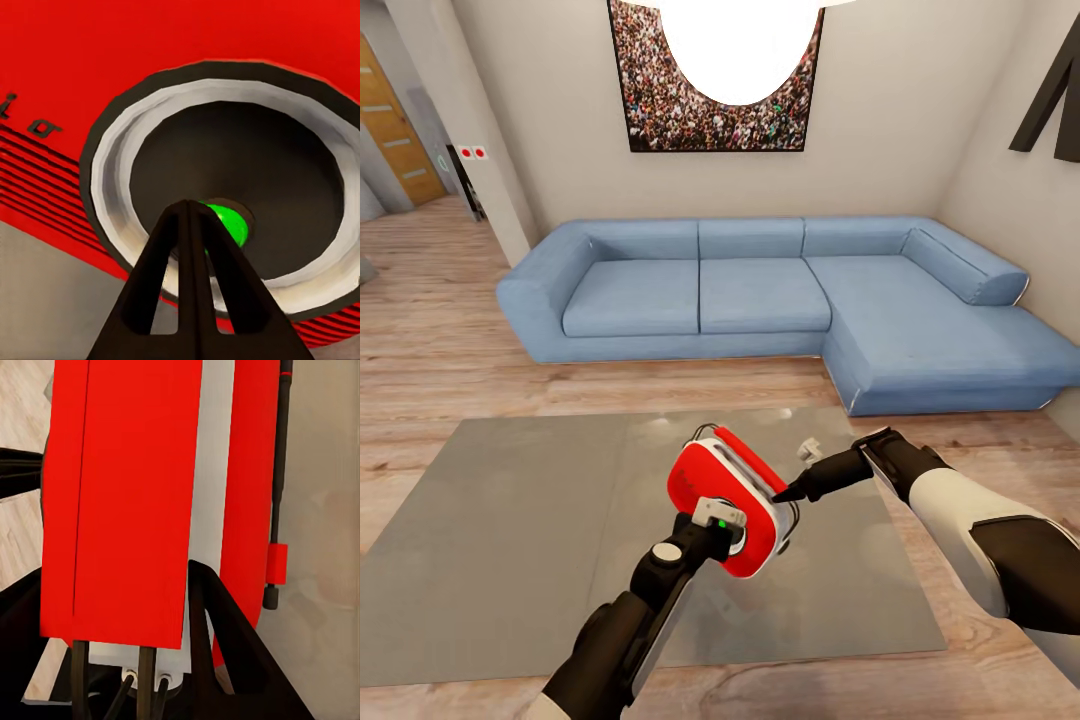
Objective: Turn on the radio receiver that's on the table in the living room.
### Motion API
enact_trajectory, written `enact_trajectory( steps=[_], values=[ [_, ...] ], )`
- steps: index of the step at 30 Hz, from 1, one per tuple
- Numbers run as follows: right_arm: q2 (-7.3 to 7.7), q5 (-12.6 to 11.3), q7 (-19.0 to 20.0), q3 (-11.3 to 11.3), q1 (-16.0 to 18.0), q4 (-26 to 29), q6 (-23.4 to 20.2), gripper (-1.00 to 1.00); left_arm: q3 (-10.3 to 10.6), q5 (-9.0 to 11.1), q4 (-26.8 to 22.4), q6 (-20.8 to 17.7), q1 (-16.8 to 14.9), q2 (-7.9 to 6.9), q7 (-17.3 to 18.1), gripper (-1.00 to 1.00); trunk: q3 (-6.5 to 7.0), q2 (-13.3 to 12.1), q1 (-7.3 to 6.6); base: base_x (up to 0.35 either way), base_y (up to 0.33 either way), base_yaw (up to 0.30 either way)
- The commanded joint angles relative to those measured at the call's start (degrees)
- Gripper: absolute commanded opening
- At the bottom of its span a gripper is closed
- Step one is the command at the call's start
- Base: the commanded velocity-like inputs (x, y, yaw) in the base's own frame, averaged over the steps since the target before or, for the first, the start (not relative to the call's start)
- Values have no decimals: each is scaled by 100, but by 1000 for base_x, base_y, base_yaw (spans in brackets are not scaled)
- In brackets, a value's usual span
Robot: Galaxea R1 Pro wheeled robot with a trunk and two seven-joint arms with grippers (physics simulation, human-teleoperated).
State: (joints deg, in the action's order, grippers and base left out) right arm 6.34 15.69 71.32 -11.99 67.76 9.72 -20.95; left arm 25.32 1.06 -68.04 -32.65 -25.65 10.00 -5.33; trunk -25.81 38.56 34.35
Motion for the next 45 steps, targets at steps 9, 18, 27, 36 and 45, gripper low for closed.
enact_trajectory(
  steps=[9, 18, 27, 36, 45],
  values=[
    [27, 160, -1023, 65, 1, 4, -22, -100, -465, -69, -320, -82, 8, 0, -618, -100, 0, 0, 0, 0, 0, 0],
    [20, 169, -2224, 80, 1, 4, -104, -100, -2477, -78, -8, -57, 15, 0, -899, -100, 0, 0, 0, 0, 0, 0],
    [-42, 175, -3467, 91, 1, 11, -1005, -100, -3334, -24, 1043, 213, 33, -703, -931, -100, 0, 0, 0, 0, 0, 0],
    [-45, 176, -3503, 91, 1, 12, -1112, -100, -3373, 50, 1398, 354, 42, -739, -899, -100, 0, 0, 0, 0, 0, 0],
    [-36, 137, -3437, 95, 1, -85, -1113, -100, -3822, 695, 1382, 356, 43, -758, -900, -100, 0, 0, 0, 0, 0, 0]
  ],
)
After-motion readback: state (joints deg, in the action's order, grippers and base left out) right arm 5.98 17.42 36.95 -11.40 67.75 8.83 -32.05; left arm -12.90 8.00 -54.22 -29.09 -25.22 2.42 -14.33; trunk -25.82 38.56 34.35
